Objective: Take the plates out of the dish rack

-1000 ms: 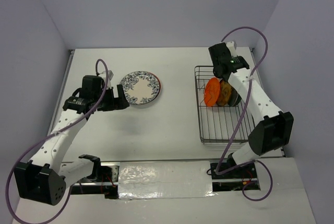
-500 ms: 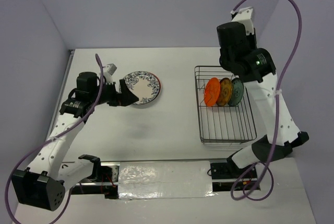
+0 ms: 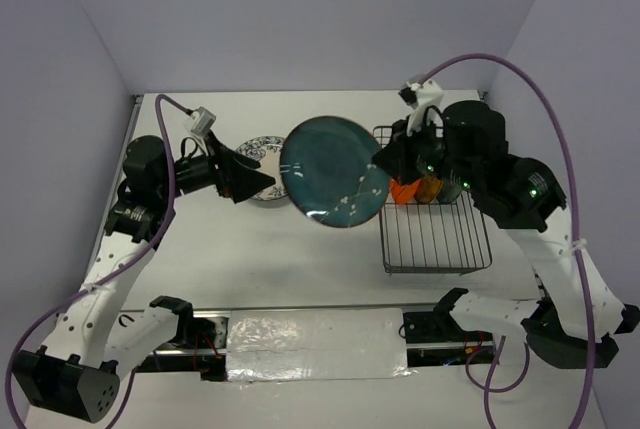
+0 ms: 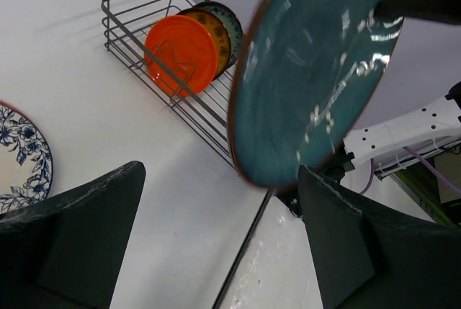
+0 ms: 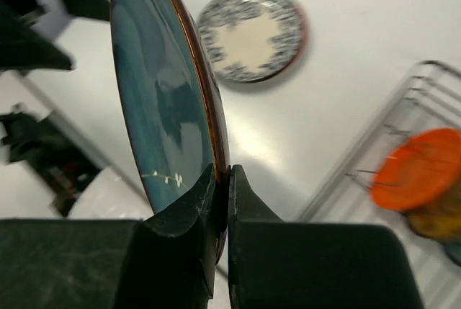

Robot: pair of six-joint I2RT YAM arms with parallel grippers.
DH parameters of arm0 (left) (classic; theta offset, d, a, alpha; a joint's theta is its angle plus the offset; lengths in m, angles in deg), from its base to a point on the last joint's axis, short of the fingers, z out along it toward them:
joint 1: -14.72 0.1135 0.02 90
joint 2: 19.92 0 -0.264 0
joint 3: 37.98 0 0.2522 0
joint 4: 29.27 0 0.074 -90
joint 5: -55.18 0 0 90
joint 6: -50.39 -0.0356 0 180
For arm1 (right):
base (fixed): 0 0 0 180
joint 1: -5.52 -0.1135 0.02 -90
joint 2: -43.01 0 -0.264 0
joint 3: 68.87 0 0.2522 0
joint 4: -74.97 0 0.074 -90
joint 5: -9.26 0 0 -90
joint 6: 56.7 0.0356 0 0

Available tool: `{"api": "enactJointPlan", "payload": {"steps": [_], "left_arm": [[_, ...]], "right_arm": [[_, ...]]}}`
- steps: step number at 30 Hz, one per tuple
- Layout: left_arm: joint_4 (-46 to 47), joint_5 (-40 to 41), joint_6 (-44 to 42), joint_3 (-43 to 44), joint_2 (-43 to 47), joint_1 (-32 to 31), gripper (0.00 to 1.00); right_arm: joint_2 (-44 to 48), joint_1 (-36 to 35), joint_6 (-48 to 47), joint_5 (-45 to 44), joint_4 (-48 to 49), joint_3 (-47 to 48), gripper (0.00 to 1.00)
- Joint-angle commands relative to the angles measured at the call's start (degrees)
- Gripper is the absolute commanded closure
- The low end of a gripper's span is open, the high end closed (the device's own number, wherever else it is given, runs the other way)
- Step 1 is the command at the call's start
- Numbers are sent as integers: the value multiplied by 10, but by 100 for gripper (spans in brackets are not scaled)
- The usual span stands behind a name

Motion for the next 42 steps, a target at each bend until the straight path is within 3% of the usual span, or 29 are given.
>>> {"api": "enactJointPlan", "payload": {"steps": [1,5,7,9,10,11,13,14,15,16,18,21,25,32,37,42], "left_arm": [[2,5,-15,7,0,-2,1],[63,-33,20,-18,7,-2,3],[60,-34,12,-17,8,-3,13],[37,-31,1,-11,6,-3,46],[35,-32,-1,-10,3,-3,71],[33,-31,1,-8,2,-3,82],[29,-19,8,-1,-5,-3,100],[22,-4,9,5,-7,-3,100],[-12,63,12,17,-9,-2,100],[-34,108,20,25,-15,-2,100],[-104,254,43,57,-40,2,100],[-155,312,105,96,-111,44,100],[-88,211,185,113,-211,112,100],[-71,191,199,168,-369,132,100],[-41,190,196,157,-425,134,91],[-23,182,201,155,-464,134,67]], "right_arm": [[6,1,66,184,215,-30,100],[2,1,103,238,290,-71,100],[3,1,115,241,320,-90,100],[-2,1,126,246,330,-94,100],[-12,1,130,248,336,-95,99],[-17,1,133,247,339,-97,97],[-29,3,135,228,335,-101,80],[-27,7,136,215,334,-106,52],[-23,12,138,195,332,-114,27],[-6,27,149,124,316,-131,0],[30,49,161,42,292,-157,0],[73,99,173,-60,241,-180,0],[114,137,144,-39,220,-203,0],[150,142,96,-52,174,-231,0],[161,146,83,-52,172,-242,0],[157,146,73,-51,165,-241,0]]}}
